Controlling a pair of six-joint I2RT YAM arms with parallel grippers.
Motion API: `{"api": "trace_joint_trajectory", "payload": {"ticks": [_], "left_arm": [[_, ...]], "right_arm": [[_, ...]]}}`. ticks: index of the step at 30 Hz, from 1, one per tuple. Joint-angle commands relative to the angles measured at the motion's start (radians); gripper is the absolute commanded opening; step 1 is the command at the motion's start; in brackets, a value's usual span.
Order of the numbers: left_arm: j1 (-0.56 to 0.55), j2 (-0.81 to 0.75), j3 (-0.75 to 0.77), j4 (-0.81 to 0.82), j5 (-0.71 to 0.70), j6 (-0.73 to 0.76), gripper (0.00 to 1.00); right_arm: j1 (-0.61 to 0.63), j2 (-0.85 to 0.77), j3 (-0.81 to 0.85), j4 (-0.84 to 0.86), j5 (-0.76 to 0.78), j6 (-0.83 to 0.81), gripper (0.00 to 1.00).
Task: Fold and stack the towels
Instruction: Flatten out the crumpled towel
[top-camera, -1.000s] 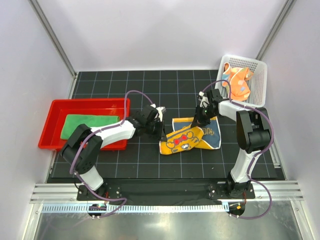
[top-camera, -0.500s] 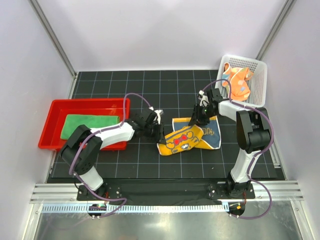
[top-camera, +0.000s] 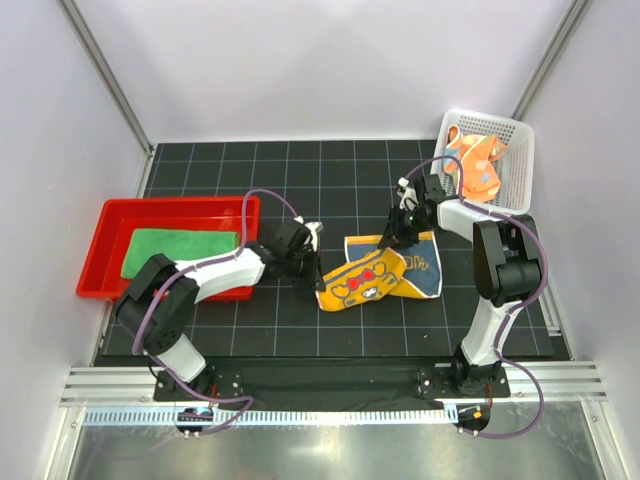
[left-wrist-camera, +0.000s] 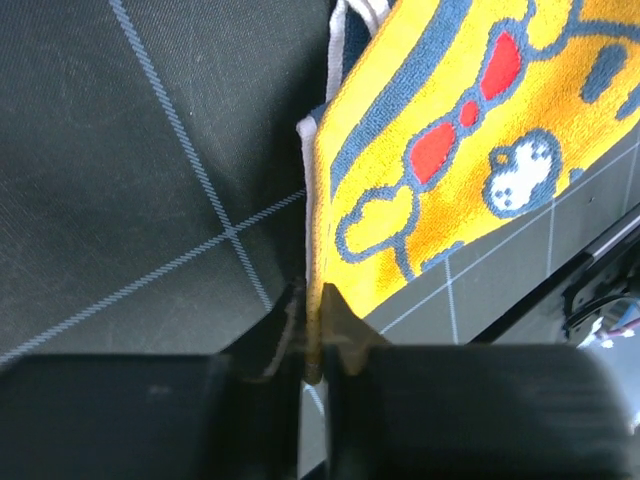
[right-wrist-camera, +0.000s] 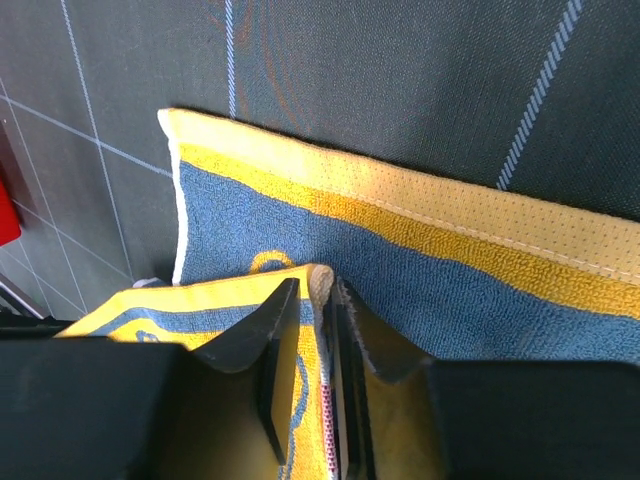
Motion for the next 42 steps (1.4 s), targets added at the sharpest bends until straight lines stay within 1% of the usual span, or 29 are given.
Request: {"api": "trace_joint_trajectory", "payload": {"ticks": [1,2,3,4,5,6,7,9,12,13,14,15,16,17,18,19,20,22,23,24,25,27,28,30,31,35,39,41,42], "left_arm": [[-0.001,-0.04,-0.002,0.011,-0.007,0.011,0.07],[-0.001,-0.04,0.0,0.008,-0.004,0.012,0.03],[-0.001,-0.041,0.006,0.009,0.001,0.015,0.0],[-0.001,-0.046,0.009,0.009,0.005,0.015,0.0],[0.001,-0.048,0.012,0.009,0.01,0.017,0.0],[0.0,-0.051,0.024,0.005,0.009,0.02,0.0],[-0.001,-0.054,0.037,-0.009,0.007,0.029,0.0],[-0.001,-0.061,0.072,-0.035,-0.013,0.047,0.0],[0.001,-0.074,0.216,-0.168,-0.086,0.15,0.0],[0.003,-0.078,0.33,-0.257,-0.115,0.217,0.0],[0.004,-0.08,0.394,-0.311,-0.148,0.257,0.0],[0.007,-0.083,0.455,-0.356,-0.222,0.29,0.0],[0.013,-0.081,0.6,-0.444,-0.246,0.349,0.0],[0.016,-0.078,0.667,-0.481,-0.269,0.368,0.0],[0.019,-0.075,0.745,-0.514,-0.334,0.382,0.0],[0.021,-0.075,0.811,-0.547,-0.352,0.397,0.0],[0.022,-0.077,0.934,-0.593,-0.361,0.415,0.0],[0.021,-0.094,1.026,-0.627,-0.344,0.417,0.0],[0.021,-0.104,1.098,-0.652,-0.331,0.413,0.0],[0.021,-0.118,1.113,-0.658,-0.306,0.408,0.0],[0.021,-0.153,1.124,-0.661,-0.242,0.403,0.0],[0.019,-0.199,1.109,-0.654,-0.18,0.382,0.0],[0.019,-0.247,1.098,-0.652,-0.118,0.376,0.0],[0.015,-0.291,1.05,-0.632,-0.073,0.358,0.0],[0.015,-0.34,1.031,-0.623,-0.032,0.35,0.0],[0.013,-0.413,0.991,-0.586,0.077,0.313,0.0],[0.012,-0.405,1.035,-0.594,0.113,0.287,0.0],[0.012,-0.387,1.064,-0.614,0.096,0.302,0.0],[0.012,-0.358,1.071,-0.623,0.046,0.316,0.0]], "right_arm": [[-0.002,-0.005,0.037,0.025,-0.016,0.002,0.26],[-0.004,-0.003,0.04,0.027,-0.014,0.001,0.23],[-0.002,0.0,0.042,0.028,-0.019,-0.001,0.18],[-0.002,0.001,0.042,0.036,-0.021,-0.001,0.15],[-0.004,0.001,0.042,0.047,-0.019,-0.001,0.07],[-0.002,0.001,0.043,0.05,-0.021,0.001,0.03],[-0.002,-0.006,0.046,0.05,-0.017,0.002,0.01],[-0.002,-0.032,0.065,0.042,-0.007,0.022,0.01],[-0.002,-0.156,0.121,0.021,0.027,0.047,0.01],[-0.002,-0.225,0.182,-0.013,0.06,0.051,0.01],[-0.004,-0.264,0.219,-0.027,0.071,0.051,0.01],[-0.002,-0.298,0.258,-0.039,0.085,0.05,0.01],[-0.002,-0.368,0.32,-0.041,0.101,0.048,0.01],[-0.002,-0.402,0.348,-0.032,0.107,0.042,0.01],[0.001,-0.434,0.367,-0.012,0.105,0.035,0.01],[-0.001,-0.477,0.382,0.039,0.101,0.022,0.01],[0.001,-0.546,0.389,0.054,0.108,0.022,0.01],[-0.001,-0.604,0.416,0.045,0.15,0.016,0.01],[0.002,-0.667,0.434,0.032,0.15,0.015,0.01],[0.001,-0.703,0.427,0.034,0.115,0.019,0.01],[0.002,-0.739,0.401,0.06,0.087,0.039,0.01],[0.001,-0.846,0.376,0.082,0.015,0.07,0.01],[0.002,-0.885,0.358,0.093,-0.002,0.086,0.01],[0.002,-0.975,0.34,0.103,-0.04,0.128,0.01],[0.001,-1.0,0.323,0.116,-0.051,0.137,0.01],[0.002,-1.088,0.307,0.119,-0.073,0.179,0.01],[0.002,-1.116,0.295,0.15,-0.045,0.217,0.01],[0.002,-1.109,0.298,0.143,0.008,0.203,0.01],[0.001,-1.103,0.297,0.136,0.033,0.186,0.01]]}}
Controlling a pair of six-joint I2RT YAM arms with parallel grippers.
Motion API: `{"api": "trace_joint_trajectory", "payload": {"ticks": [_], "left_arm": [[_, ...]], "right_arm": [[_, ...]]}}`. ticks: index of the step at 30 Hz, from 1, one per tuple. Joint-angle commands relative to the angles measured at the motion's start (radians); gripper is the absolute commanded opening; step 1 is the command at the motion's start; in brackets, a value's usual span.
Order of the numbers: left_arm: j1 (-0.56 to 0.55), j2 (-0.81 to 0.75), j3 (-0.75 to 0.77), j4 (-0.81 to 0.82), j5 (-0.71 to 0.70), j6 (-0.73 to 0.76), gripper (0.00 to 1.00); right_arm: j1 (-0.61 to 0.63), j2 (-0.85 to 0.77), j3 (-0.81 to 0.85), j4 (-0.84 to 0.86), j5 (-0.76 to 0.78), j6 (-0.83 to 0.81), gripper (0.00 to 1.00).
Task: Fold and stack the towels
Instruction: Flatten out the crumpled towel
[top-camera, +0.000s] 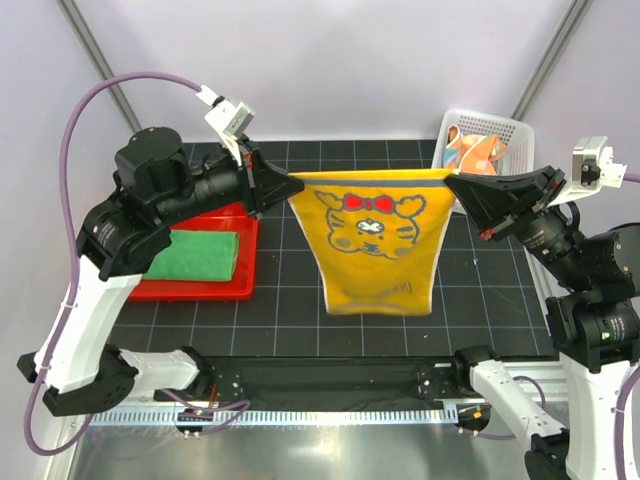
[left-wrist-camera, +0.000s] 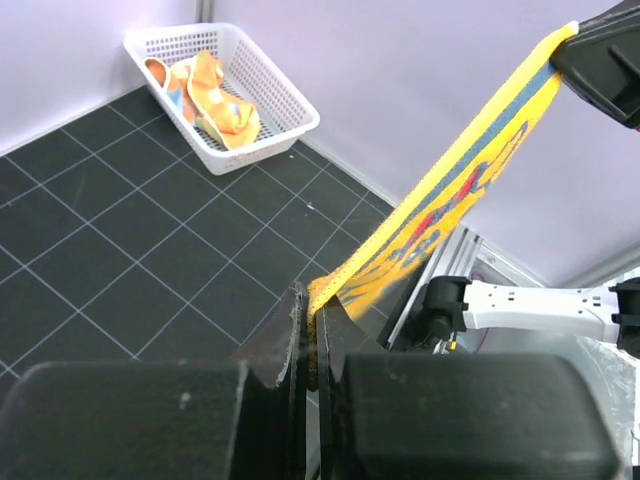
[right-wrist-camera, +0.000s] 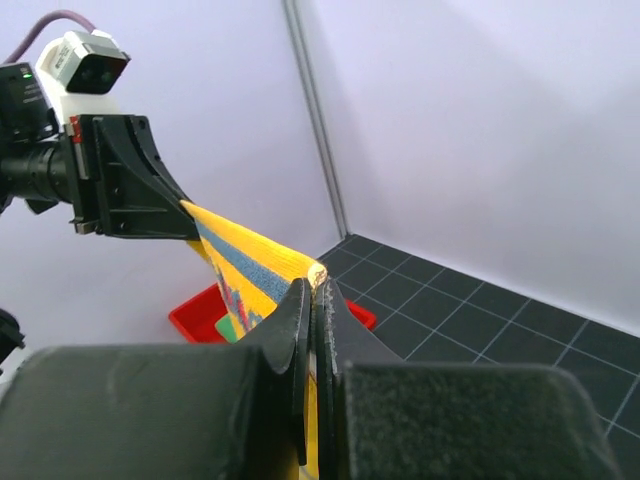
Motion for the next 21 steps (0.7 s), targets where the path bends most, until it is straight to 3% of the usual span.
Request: {"api": "trace_joint_trajectory", "payload": {"ticks": [1,5,8,14,18,21], "left_arm": [[0.006,0.05,0.049,-0.032,-0.057,0.019,0.0],[0.076,0.162,0.07,-0.032,-0.144,0.065,0.0],[0.147,0.277,0.07,0.005,-0.096,0.068,0.0],[0.256,0.516,0.075,0.146,-0.036,0.151,0.0],[0.314,0.722,0.246,0.183,-0.027,0.207,0.0],[0.361,0.912,0.37,0.165,0.036,0.221,0.0]], "right_arm": [[-0.002,0.022,0.006,0.005,0.11,-0.031,0.01],[-0.003,0.171,0.002,-0.023,0.193,-0.097,0.01],[-0.002,0.236,-0.086,0.075,0.218,-0.115,0.01],[-0.005,0.528,-0.187,0.302,0.191,-0.157,0.01],[-0.031,0.752,-0.152,0.524,0.134,-0.157,0.01],[-0.068,0.967,-0.05,0.559,0.054,-0.157,0.01]]}}
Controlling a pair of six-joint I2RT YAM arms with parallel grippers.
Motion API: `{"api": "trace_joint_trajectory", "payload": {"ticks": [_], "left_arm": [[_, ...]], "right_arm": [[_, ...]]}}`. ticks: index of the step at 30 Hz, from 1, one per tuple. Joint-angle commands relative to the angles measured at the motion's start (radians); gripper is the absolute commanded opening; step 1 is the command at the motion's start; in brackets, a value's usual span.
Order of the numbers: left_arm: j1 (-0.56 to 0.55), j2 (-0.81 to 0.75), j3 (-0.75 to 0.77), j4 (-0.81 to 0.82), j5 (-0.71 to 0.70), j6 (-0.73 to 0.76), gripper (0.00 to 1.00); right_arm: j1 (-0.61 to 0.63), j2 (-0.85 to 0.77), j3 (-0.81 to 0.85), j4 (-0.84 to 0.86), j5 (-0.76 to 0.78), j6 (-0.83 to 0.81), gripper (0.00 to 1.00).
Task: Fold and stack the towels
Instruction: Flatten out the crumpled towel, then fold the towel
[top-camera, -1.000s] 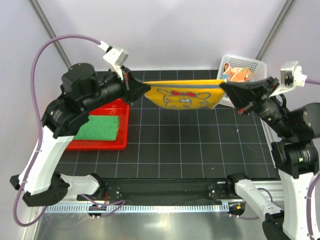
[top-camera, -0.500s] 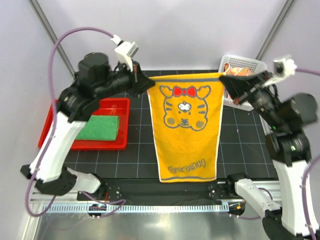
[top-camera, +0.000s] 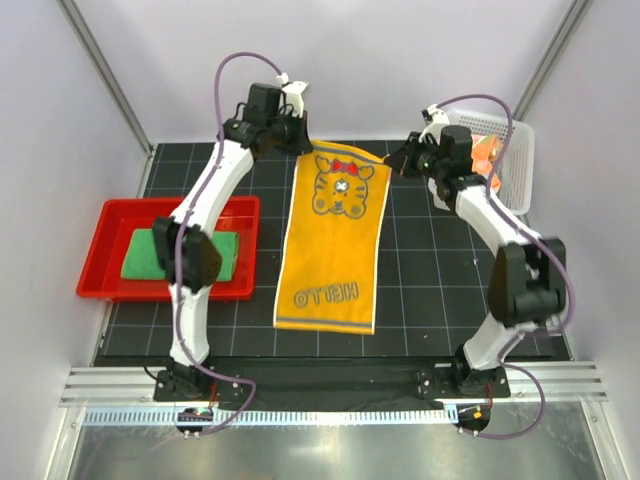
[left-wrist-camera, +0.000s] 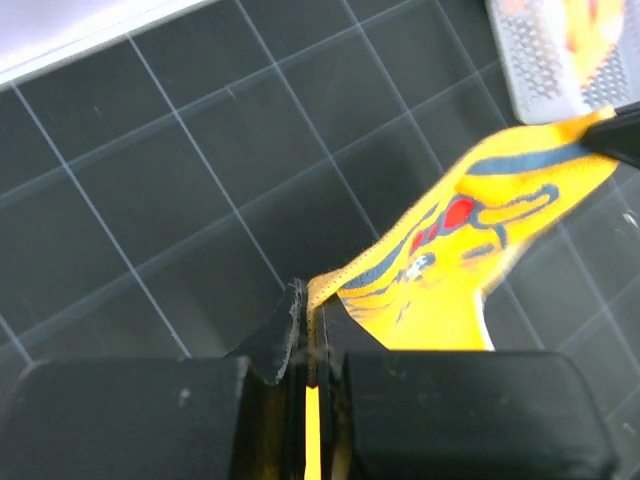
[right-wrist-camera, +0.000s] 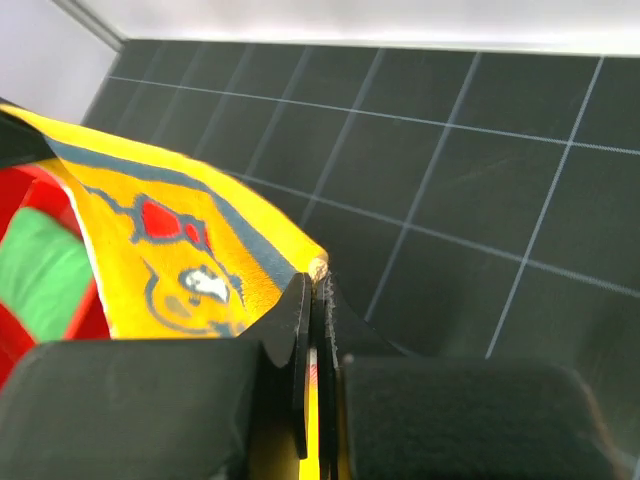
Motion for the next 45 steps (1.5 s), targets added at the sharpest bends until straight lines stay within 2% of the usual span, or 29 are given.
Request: {"api": "trace_joint_trajectory", "payload": {"ticks": [1,2,5,8,13,17,28,31,35,38,45], "left_arm": [[0.062,0.124,0.208,0.05,0.084,0.064,0.0],[0.066,0.183,0.23,0.046,0.105,0.069,0.0],[0.079,0.218,0.228,0.069,0.124,0.119,0.0],[0.079,0.212,0.168,0.085,0.128,0.202,0.0],[0.079,0.167,0.09,0.085,0.101,0.262,0.0],[0.079,0.112,0.001,0.083,0.078,0.285,0.0],[0.054,-0.074,-0.314,0.079,0.067,0.261,0.0],[0.042,-0.129,-0.378,0.08,0.049,0.25,0.0],[0.02,-0.213,-0.536,0.117,-0.016,0.242,0.0],[0.013,-0.3,-0.649,0.167,-0.034,0.232,0.0],[-0.015,-0.379,-0.807,0.186,-0.077,0.202,0.0]], "right_arm": [[-0.05,0.166,0.137,0.199,-0.133,-0.023,0.01],[-0.058,0.205,0.159,0.209,-0.154,-0.018,0.01],[-0.073,0.284,0.188,0.268,-0.214,-0.018,0.01],[-0.075,0.316,0.205,0.266,-0.252,-0.047,0.01],[-0.072,0.305,0.136,0.272,-0.29,-0.035,0.01],[-0.052,0.241,0.015,0.285,-0.277,-0.023,0.01],[0.018,0.003,-0.215,0.173,-0.186,-0.001,0.01],[0.035,-0.046,-0.28,0.138,-0.162,-0.006,0.01],[0.046,-0.136,-0.352,0.112,-0.14,-0.006,0.01],[0.075,-0.156,-0.405,0.1,-0.143,-0.006,0.01],[0.126,-0.212,-0.508,0.112,-0.105,0.023,0.01]]}}
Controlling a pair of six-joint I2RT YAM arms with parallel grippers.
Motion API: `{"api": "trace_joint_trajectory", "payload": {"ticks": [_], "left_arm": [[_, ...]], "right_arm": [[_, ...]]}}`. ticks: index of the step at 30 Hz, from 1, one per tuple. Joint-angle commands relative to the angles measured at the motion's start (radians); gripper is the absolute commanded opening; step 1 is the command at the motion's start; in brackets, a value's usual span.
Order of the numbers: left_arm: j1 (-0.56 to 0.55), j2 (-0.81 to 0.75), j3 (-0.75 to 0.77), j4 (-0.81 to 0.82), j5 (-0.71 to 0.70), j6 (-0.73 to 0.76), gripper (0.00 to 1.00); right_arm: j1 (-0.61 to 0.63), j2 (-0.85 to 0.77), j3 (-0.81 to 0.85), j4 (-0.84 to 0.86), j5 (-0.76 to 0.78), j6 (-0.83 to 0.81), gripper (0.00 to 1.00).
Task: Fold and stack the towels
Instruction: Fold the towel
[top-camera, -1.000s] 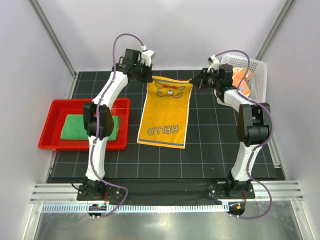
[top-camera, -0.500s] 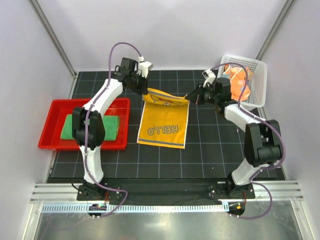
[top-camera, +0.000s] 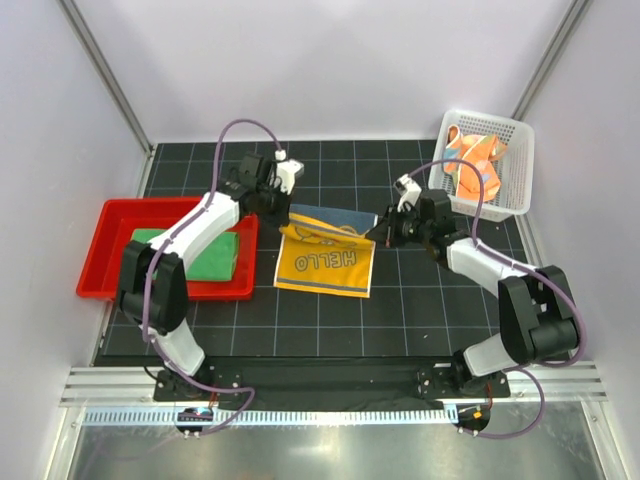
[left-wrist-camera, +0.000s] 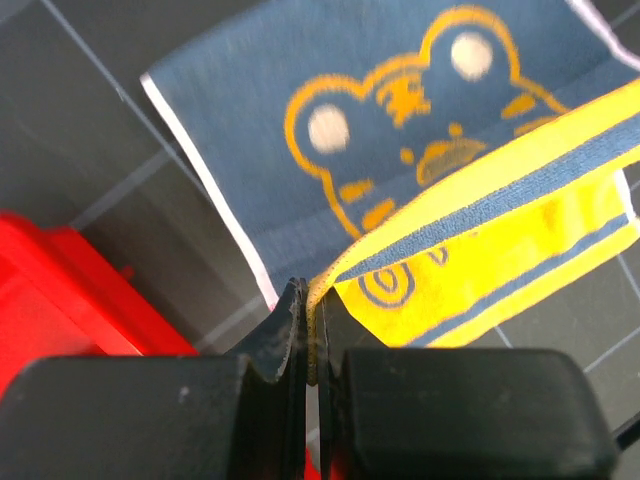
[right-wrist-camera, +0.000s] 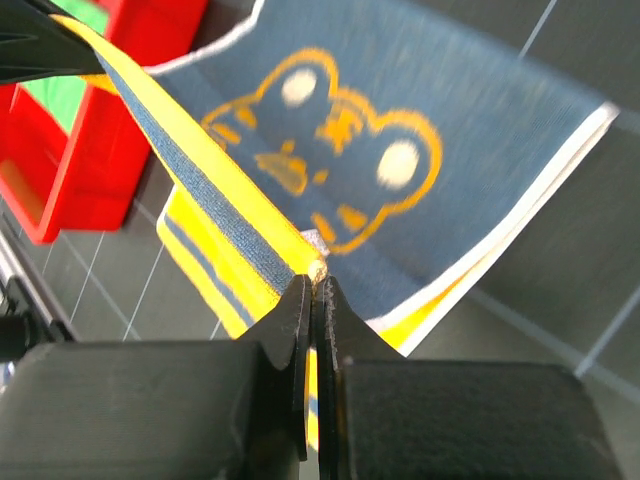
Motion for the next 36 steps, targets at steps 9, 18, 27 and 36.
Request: {"api": "trace_joint_trajectory", "payload": {"ticks": [9,18,27,36], "left_arm": [[-0.088,-0.106,-0.161,0.059,-0.135,-0.041,0.0],[-0.125,-0.114,-0.21,0.039,-0.208,-0.05,0.0],[-0.148,-0.126,-0.225,-0.013,-0.247,-0.076,0.33],[-0.164,-0.191,-0.175,-0.062,-0.229,-0.166,0.38]], "right_arm": [[0.058,-0.128,-0.14,0.035,0.071,0.042,0.01],[0.085,-0.13,-0.184,0.027,0.083,0.051,0.04],[0.098,-0.135,-0.227,0.009,0.053,0.097,0.2],[0.124,-0.257,-0.272,-0.19,0.051,0.165,0.43]]}}
